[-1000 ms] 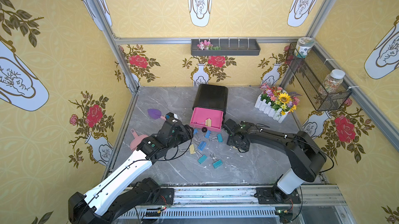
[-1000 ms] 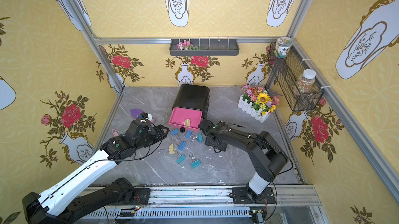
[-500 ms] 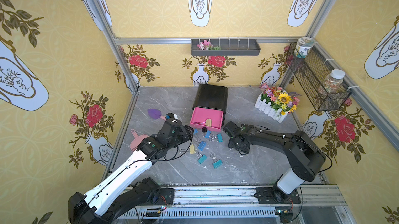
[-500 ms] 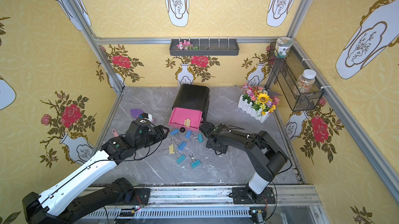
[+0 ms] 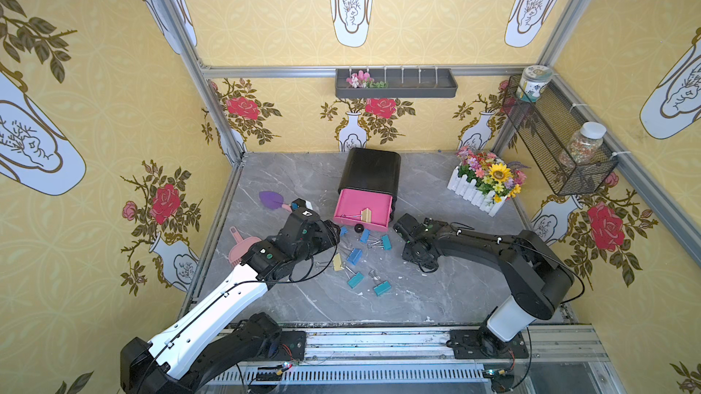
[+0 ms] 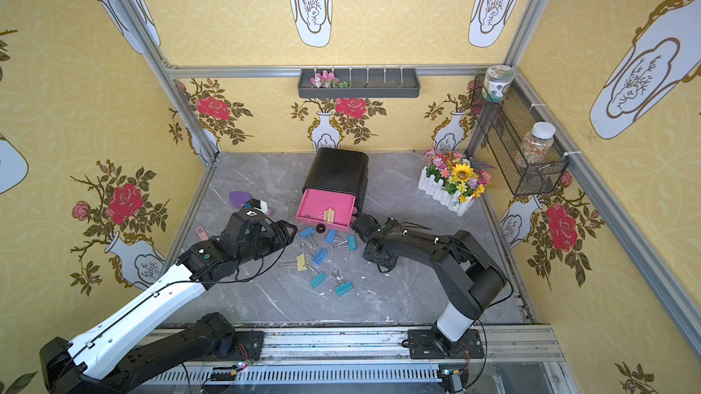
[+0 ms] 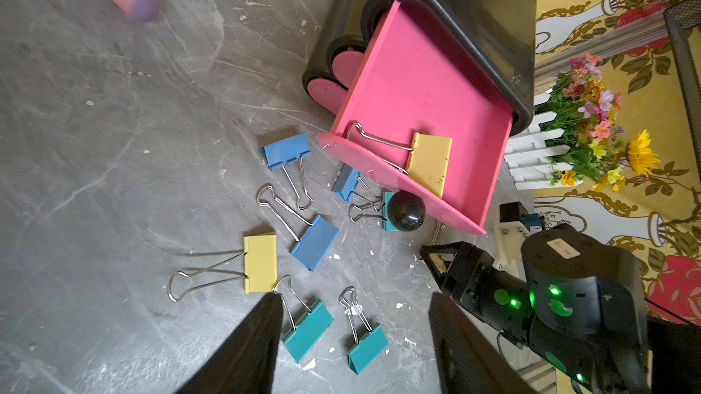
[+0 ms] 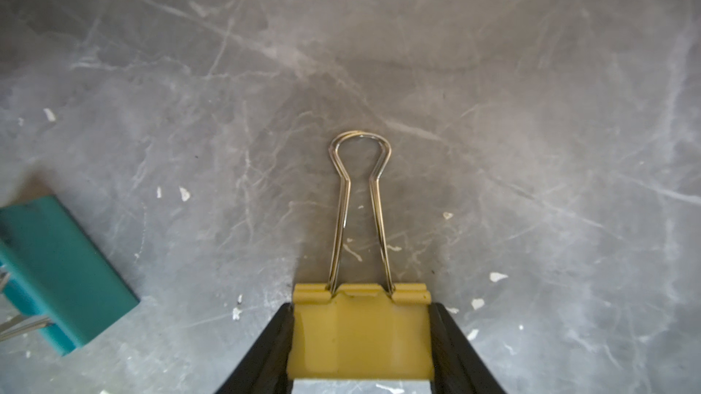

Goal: Put the binder clips in the drawer according to color
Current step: Pick up the binder clip at the center of the board.

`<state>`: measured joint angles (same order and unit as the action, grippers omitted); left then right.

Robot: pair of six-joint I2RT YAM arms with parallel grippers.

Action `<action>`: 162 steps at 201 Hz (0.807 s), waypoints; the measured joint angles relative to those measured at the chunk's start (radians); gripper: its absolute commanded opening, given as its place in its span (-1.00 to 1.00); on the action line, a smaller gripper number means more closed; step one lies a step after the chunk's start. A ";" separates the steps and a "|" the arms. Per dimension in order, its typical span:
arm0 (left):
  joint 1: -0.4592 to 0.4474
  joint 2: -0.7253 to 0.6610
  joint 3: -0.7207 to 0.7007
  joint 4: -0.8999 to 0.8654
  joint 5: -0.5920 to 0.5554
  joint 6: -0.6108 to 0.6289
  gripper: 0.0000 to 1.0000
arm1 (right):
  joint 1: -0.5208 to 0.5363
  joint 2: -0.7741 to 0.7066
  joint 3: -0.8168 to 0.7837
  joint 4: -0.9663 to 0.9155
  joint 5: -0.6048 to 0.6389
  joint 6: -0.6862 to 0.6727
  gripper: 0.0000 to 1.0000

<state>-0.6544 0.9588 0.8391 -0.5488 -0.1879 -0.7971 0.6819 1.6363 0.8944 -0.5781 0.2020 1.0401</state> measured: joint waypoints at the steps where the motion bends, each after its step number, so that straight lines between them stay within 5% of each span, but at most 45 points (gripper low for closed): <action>1: 0.000 0.000 0.000 0.000 0.000 0.000 0.35 | 0.000 -0.001 0.000 0.000 0.000 0.000 -0.07; 82: 0.000 0.001 0.005 -0.003 -0.006 0.001 0.35 | -0.002 -0.131 0.045 -0.095 0.056 -0.027 -0.08; 162: 0.015 -0.014 -0.006 -0.007 -0.018 0.003 0.37 | 0.002 -0.117 0.388 -0.230 0.175 -0.204 -0.13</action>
<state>-0.6392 0.9451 0.8326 -0.5560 -0.2054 -0.7937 0.6842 1.5188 1.2819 -0.8085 0.3775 0.8364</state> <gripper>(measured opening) 0.681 0.542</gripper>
